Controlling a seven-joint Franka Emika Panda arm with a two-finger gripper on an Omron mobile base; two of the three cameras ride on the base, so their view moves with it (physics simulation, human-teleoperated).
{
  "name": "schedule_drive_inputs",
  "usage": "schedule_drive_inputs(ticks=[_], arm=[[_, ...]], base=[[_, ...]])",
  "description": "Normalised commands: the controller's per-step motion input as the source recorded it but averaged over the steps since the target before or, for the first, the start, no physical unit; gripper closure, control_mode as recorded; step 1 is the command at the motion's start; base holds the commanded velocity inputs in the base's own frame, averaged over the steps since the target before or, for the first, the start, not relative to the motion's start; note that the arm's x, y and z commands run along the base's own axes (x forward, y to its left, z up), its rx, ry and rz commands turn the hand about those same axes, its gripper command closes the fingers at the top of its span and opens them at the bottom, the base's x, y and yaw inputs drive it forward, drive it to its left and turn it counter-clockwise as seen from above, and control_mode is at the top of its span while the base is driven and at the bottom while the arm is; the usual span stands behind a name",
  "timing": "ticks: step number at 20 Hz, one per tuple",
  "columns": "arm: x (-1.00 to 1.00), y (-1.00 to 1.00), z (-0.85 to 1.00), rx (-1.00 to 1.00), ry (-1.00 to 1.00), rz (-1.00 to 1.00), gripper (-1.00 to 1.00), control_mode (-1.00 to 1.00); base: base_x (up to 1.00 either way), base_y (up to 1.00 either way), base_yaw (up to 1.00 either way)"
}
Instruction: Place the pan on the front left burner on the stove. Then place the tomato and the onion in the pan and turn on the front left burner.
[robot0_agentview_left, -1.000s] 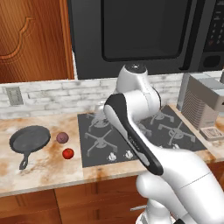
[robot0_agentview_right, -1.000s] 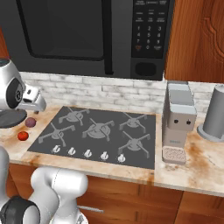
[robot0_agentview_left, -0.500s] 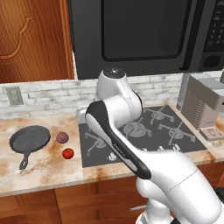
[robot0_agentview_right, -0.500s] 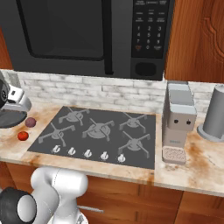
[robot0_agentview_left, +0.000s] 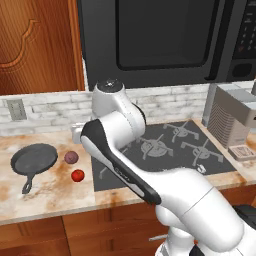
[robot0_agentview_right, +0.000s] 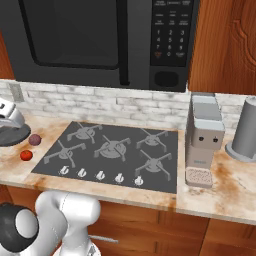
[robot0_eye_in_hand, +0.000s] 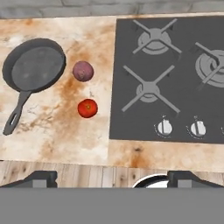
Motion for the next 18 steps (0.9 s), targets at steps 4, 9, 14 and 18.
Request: schedule_drive_inputs(ticks=[4, 9, 14, 18], arm=[[0.0, 0.35, -0.14, 0.0, 0.1, -0.04, -1.0, -1.0], [0.0, 0.38, -0.22, 0.0, 0.12, -0.05, -1.0, -1.0], [0.0, 0.39, -0.17, 0.0, 0.07, -0.04, -1.0, -1.0], [0.0, 0.39, -0.16, 0.0, 0.04, -0.02, -1.0, -1.0]], base=[[0.0, 0.0, 0.0], [0.0, 0.0, 0.0], [0.0, 0.0, 0.0], [0.0, 0.0, 0.0]])
